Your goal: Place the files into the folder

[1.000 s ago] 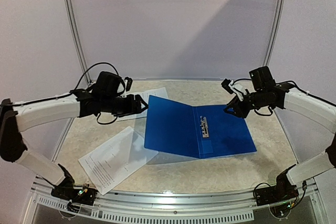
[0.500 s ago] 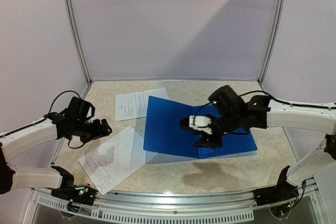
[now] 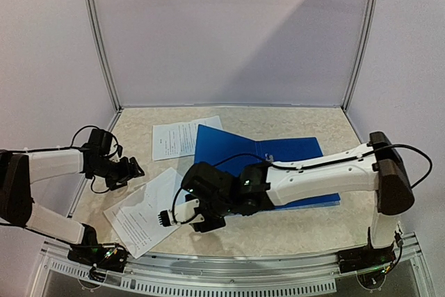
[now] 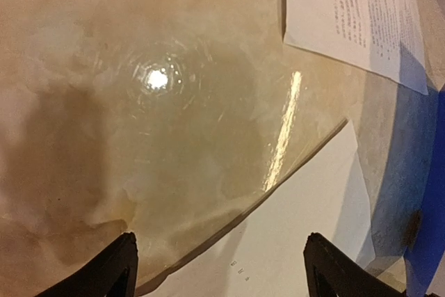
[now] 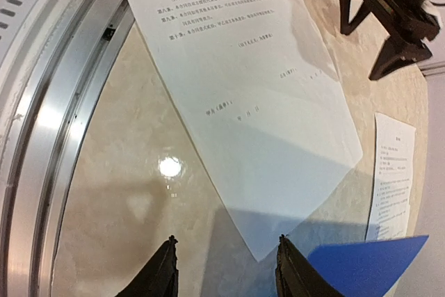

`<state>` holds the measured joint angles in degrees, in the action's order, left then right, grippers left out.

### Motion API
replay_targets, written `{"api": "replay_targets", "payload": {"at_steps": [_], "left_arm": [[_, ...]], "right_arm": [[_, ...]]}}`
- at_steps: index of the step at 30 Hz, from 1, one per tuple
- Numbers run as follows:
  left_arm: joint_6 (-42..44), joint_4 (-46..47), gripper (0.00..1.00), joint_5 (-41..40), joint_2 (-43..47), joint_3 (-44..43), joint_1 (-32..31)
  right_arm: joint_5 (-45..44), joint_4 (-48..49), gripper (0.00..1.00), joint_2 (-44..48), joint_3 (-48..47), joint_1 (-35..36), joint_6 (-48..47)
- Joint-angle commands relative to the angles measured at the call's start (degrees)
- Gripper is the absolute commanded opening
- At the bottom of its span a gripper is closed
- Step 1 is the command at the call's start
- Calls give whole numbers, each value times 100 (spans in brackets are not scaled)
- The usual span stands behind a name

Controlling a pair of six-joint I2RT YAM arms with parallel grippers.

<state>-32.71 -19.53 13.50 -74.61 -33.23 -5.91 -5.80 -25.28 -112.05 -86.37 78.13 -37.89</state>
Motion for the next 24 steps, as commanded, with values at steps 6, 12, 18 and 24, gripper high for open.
{"api": "replay_targets", "payload": {"at_steps": [6, 12, 18, 24], "left_arm": [[267, 308, 84, 473, -144, 82, 134], [272, 406, 84, 546, -169, 128, 152], [277, 421, 84, 641, -372, 142, 143], [283, 460, 82, 784, -516, 159, 88]], "right_arm": [[-441, -15, 47, -1472, -936, 262, -325], [-501, 7, 48, -1969, -1205, 284, -398], [-909, 347, 48, -2245, -1216, 405, -573], [-1384, 740, 48, -2467, -1072, 582, -937]]}}
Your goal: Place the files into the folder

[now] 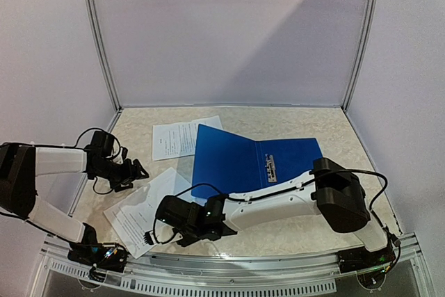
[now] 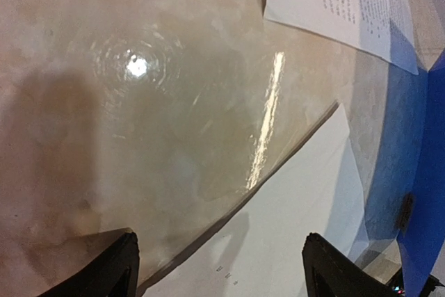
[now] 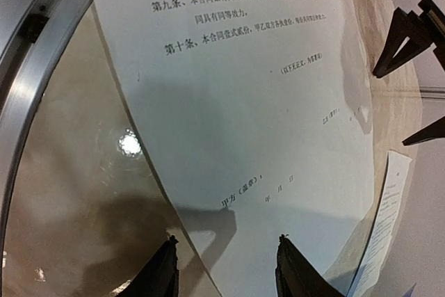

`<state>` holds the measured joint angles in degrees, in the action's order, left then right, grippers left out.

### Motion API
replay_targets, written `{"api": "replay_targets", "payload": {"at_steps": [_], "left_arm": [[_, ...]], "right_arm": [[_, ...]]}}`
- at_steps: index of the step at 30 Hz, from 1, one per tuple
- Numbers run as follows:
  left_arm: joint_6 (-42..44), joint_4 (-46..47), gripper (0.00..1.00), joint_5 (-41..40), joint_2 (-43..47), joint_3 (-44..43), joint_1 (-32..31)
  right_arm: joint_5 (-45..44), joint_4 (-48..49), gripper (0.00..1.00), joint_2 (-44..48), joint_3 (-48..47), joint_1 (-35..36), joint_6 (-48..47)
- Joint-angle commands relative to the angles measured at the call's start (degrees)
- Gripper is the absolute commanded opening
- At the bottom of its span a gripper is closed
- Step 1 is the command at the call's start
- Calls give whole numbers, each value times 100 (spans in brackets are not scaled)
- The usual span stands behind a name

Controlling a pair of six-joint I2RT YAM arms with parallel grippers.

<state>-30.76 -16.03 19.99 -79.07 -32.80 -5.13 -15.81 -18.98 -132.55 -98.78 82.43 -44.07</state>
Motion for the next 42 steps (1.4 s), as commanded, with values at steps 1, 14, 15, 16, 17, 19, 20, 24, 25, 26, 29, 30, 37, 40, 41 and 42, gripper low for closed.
{"api": "replay_targets", "payload": {"at_steps": [1, 14, 15, 16, 17, 19, 20, 24, 25, 26, 29, 30, 37, 40, 41, 42], "left_arm": [[88, 121, 82, 144, -92, 124, -9], [78, 172, 80, 285, -305, 144, -420], [77, 172, 80, 286, -311, 142, -442], [79, 177, 80, 286, -319, 150, -459], [72, 174, 80, 294, -327, 146, -465], [79, 175, 80, 319, -356, 148, -479], [73, 183, 79, 346, -374, 146, -480], [78, 218, 79, 419, -425, 144, -476], [78, 230, 79, 457, -413, 150, -480], [73, 231, 79, 449, -411, 146, -476], [70, 213, 78, 405, -278, 98, -466], [53, 139, 77, 195, -106, 55, -463], [-571, -1453, 85, -1400, 2252, -238, -420], [-1150, -2228, 86, -1440, 3172, -90, -450], [-1209, -2492, 86, -1551, 3187, -101, -532], [-1277, -2600, 86, -1432, 3186, -3, -623]], "right_arm": [[-465, 244, 48, -420, 243, 183, -437], [-1429, 2572, 48, -421, 754, 273, -1531], [-1467, 2764, 47, -432, 781, 273, -1642], [-1503, 2948, 47, -430, 808, 273, -1725], [-1533, 3147, 47, -423, 839, 273, -1786], [-1558, 3450, 46, -403, 872, 273, -1922], [-1582, 3658, 46, -395, 877, 278, -1991], [-1623, 3988, 43, -347, 863, 273, -2153], [-1626, 3968, 43, -322, 842, 273, -2161], [-1607, 3881, 43, -313, 817, 271, -2139], [-1492, 3494, 43, -281, 816, 273, -1992], [-1439, 3277, 43, -274, 828, 267, -1908], [-1116, 2416, 45, 48, 1170, 264, -1251], [-969, 2217, 46, 219, 1187, 261, -981], [-931, 2174, 46, 247, 1189, 260, -928], [-892, 2138, 46, 279, 1194, 253, -852]]}}
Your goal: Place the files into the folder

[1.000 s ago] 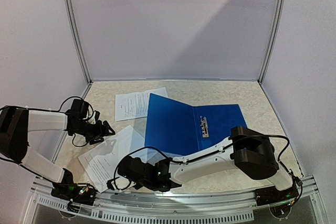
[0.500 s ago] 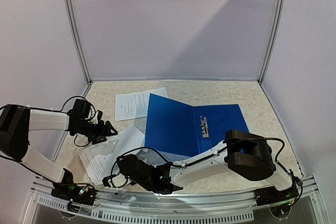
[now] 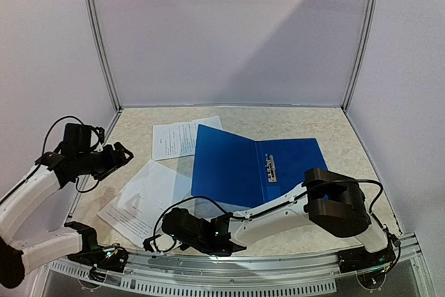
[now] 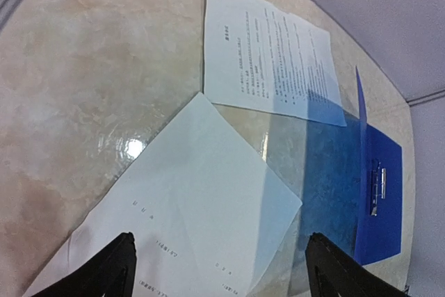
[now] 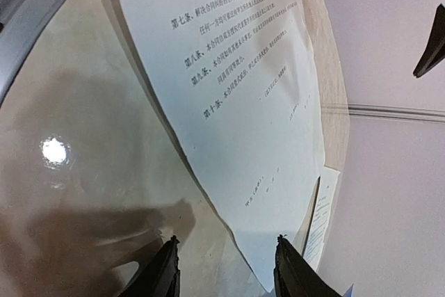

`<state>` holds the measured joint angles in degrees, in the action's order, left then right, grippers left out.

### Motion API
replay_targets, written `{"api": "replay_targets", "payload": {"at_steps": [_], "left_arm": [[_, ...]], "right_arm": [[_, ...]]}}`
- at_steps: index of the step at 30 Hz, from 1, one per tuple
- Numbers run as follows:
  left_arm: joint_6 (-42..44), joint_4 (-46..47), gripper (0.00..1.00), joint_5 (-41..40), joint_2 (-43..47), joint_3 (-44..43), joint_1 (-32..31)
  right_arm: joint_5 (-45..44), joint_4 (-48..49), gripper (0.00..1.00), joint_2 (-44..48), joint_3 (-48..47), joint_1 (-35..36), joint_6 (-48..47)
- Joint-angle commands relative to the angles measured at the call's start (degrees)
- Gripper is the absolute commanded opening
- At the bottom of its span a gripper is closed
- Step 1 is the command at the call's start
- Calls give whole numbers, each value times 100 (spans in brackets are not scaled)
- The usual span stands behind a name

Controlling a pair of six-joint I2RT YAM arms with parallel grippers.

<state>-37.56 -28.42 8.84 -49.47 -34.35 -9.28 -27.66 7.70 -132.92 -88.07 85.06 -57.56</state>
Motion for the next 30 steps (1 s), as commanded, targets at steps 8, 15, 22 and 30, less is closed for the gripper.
{"api": "replay_targets", "payload": {"at_steps": [8, 15, 22, 30], "left_arm": [[-679, -2075, 87, -241, 261, 262, -386], [-1641, -2980, 84, -221, 1271, 198, -456], [-1660, -3167, 81, -117, 832, 323, -703], [-1822, -3203, 82, 115, 486, 454, -702]], "right_arm": [[1608, -1847, 45, 750, -687, -561, 2126], [2302, -1998, 43, 601, -1487, -772, 2528], [2475, -1819, 36, -573, -2718, -904, 2643], [2056, -1155, 32, -1269, -2889, -913, 2083]]}}
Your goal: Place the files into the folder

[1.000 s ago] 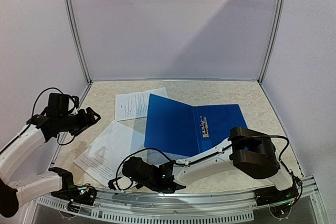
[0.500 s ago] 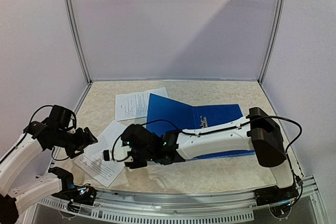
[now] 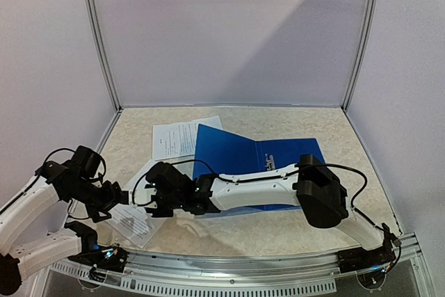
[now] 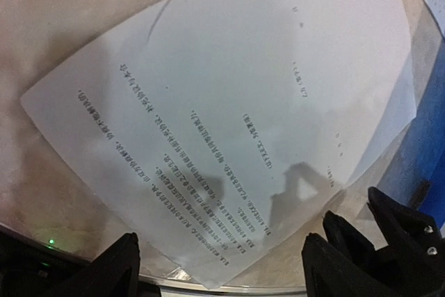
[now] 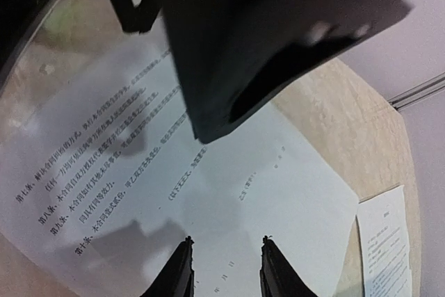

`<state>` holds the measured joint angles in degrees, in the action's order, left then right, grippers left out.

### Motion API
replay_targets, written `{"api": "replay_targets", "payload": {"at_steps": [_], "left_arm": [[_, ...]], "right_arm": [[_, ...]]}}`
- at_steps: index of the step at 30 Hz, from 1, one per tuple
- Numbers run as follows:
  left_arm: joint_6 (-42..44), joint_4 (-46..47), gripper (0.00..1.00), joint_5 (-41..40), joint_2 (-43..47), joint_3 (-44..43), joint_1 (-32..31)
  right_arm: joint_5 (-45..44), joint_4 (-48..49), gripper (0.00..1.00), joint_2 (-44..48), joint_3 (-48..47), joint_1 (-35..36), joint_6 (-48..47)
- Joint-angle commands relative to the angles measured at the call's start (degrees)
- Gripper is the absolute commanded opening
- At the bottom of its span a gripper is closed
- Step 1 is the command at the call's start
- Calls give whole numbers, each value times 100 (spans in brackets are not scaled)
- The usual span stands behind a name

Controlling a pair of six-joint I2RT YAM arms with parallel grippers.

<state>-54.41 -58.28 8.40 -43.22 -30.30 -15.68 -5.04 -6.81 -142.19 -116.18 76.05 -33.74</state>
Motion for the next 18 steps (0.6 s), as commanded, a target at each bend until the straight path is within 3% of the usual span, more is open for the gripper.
{"api": "replay_targets", "payload": {"at_steps": [1, 11, 18], "left_arm": [[-147, -282, 82, 145, -187, 12, -62], [214, -676, 83, 236, -1178, -372, -75], [-449, -307, 85, 603, -1051, -119, -60]], "right_arm": [[-256, 355, 32, -432, -77, -14, -429], [-591, 726, 29, -1026, -350, -266, -830], [-830, 1017, 29, -1333, -387, -384, -1198]]}}
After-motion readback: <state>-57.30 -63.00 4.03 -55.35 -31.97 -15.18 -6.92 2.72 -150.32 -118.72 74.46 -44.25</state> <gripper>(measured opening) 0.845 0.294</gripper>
